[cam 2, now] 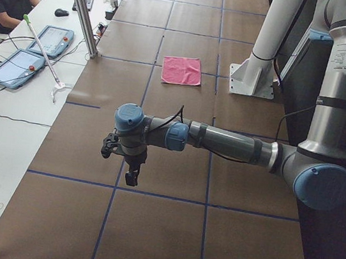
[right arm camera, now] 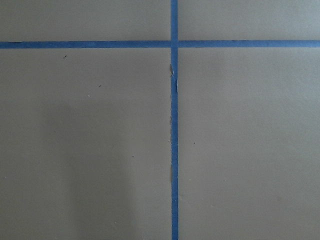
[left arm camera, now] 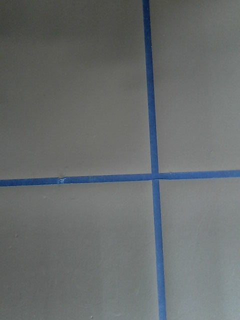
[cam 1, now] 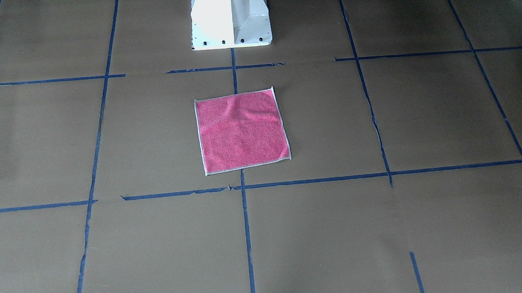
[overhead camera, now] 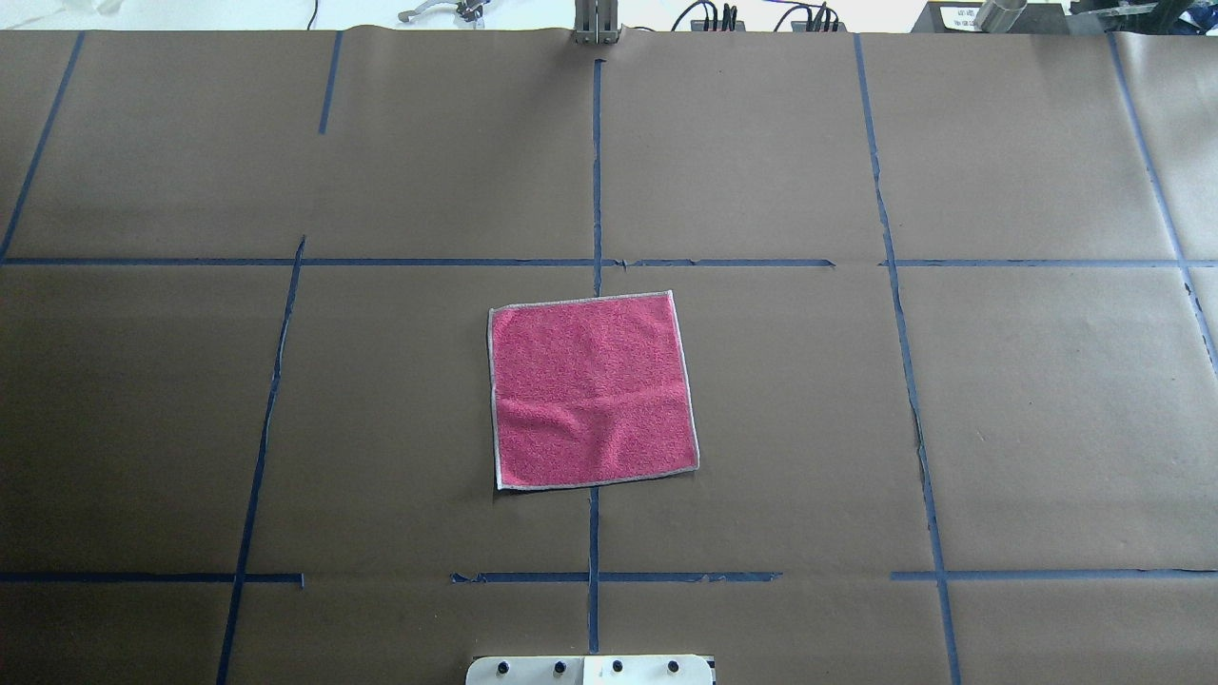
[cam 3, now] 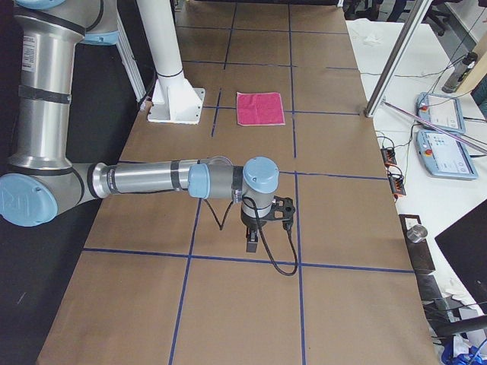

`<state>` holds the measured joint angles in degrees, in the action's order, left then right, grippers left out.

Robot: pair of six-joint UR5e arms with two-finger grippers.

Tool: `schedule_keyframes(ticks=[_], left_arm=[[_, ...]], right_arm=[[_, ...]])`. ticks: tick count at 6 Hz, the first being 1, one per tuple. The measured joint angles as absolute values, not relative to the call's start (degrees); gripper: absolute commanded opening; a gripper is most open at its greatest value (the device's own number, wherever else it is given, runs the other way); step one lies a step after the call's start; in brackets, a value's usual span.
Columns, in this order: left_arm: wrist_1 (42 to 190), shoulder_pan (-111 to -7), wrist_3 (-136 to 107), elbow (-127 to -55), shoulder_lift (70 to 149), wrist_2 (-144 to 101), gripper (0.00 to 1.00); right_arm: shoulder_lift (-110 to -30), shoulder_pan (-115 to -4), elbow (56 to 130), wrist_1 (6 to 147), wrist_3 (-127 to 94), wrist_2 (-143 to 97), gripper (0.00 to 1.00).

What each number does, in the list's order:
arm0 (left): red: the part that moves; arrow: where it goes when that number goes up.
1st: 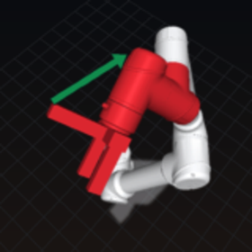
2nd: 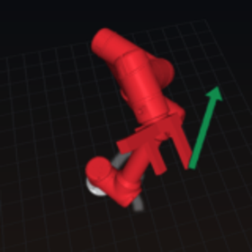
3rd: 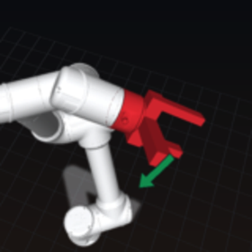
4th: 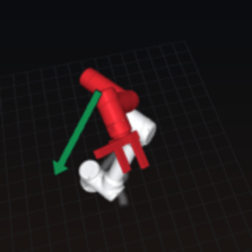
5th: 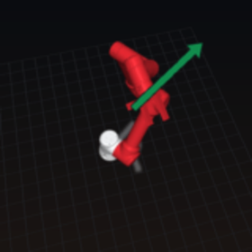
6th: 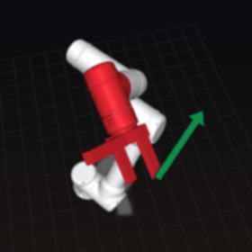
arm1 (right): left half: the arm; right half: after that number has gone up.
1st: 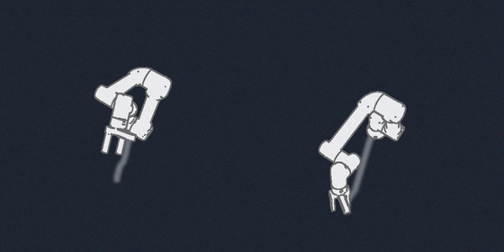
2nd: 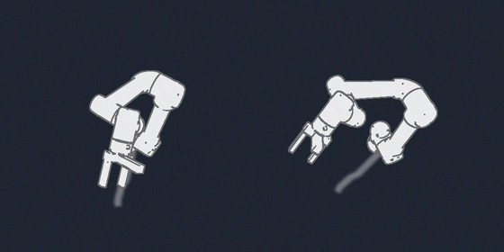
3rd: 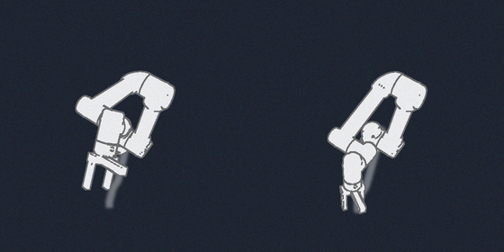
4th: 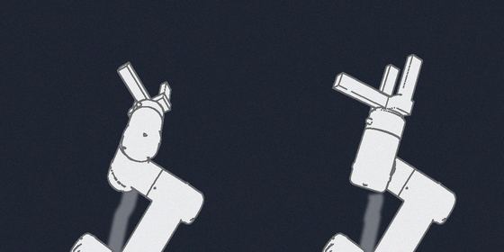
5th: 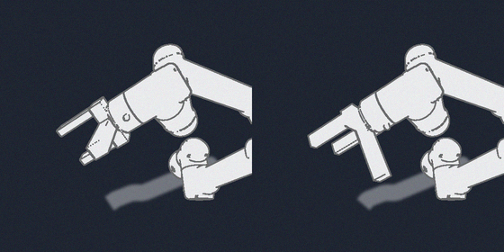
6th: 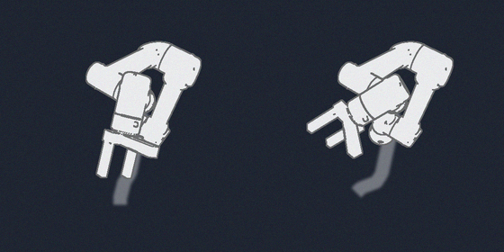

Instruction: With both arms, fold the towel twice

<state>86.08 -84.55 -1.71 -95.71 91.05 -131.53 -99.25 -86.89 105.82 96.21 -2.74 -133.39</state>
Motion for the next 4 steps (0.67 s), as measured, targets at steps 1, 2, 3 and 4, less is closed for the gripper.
schedule_keyframes(ticks=[1,2,3,4], left_arm=[[86.5,-84.29,-1.74,-96.48,91.13,-131.62,1.0],[87.39,-83.18,-1.86,-97.17,91.18,-132.42,1.0],[88.53,-80.65,-2.59,-98.0,91.52,-133.51,1.0],[90.14,-77.13,-5.89,-99.49,92.29,-133.95,1.0]], right_arm=[[-99.36,-85.55,105.93,93.6,-2.93,-135.09,1.0],[-99.36,-82.98,106.14,89.98,-3.97,-136.36,1.0],[-98.82,-79.33,106.86,86.92,-7.6,-136.79,1.0],[-97.96,-75.75,108.17,84.84,-12.85,-136.93,1.0]])
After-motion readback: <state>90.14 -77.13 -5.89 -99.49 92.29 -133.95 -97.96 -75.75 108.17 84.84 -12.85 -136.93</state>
